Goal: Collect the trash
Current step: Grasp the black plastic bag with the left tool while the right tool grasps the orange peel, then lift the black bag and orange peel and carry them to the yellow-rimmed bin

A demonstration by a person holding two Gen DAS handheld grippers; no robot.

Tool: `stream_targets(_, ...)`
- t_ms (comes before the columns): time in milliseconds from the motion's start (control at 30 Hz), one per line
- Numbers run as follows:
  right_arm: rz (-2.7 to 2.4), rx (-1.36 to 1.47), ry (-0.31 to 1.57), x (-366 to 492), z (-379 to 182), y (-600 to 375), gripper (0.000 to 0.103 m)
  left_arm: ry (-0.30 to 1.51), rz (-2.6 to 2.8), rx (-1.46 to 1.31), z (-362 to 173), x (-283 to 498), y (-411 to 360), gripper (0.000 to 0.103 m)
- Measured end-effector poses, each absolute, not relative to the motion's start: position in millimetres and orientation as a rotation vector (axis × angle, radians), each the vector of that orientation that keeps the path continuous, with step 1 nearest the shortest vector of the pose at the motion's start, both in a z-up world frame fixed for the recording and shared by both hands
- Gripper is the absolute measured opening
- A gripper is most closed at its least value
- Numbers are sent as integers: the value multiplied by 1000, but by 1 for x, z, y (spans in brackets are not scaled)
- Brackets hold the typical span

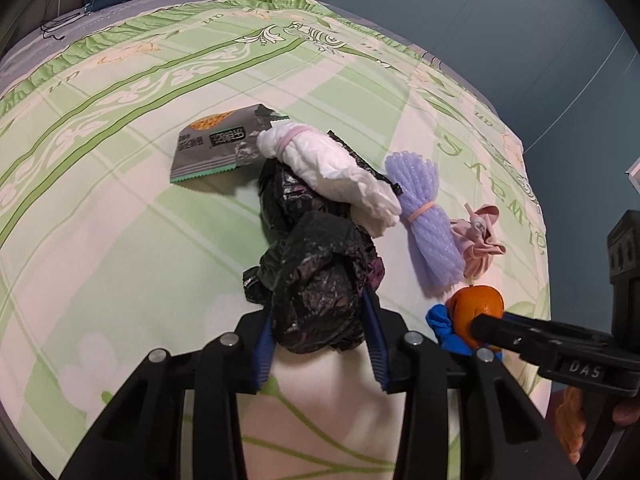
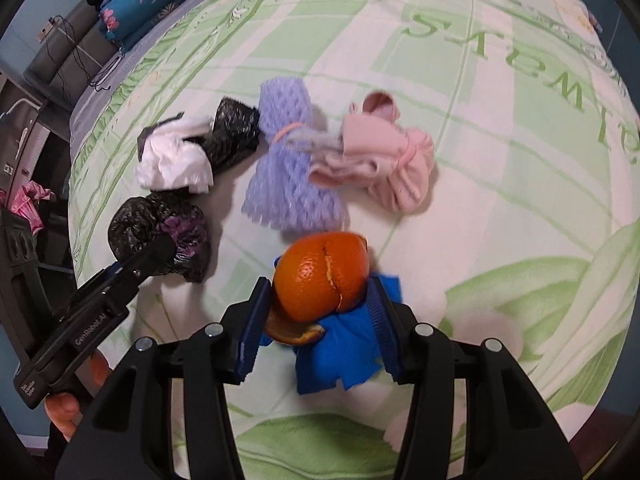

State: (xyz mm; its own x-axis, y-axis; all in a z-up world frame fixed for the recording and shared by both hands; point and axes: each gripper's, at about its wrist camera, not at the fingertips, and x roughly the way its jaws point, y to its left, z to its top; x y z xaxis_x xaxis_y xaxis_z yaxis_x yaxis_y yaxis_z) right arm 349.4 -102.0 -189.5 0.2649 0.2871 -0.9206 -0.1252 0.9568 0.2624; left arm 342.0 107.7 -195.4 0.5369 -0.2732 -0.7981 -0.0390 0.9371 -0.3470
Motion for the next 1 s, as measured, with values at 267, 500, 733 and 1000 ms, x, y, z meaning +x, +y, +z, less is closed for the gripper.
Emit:
stream_targets(267, 280, 162, 1262, 340, -187, -103, 28, 988, -139, -379, -186, 316, 125, 34)
stream_targets(500, 300, 174, 1246, 329, -173, -104, 22, 942, -141, -380, -167, 291, 137, 34)
stream_targets(733, 307, 211, 1206, 313, -154, -113, 21, 907, -132, -360, -153, 269, 145, 34)
stream_targets(1000, 314, 233, 1144, 290, -126, -126, 21, 872, -123, -377, -139, 250, 156, 34)
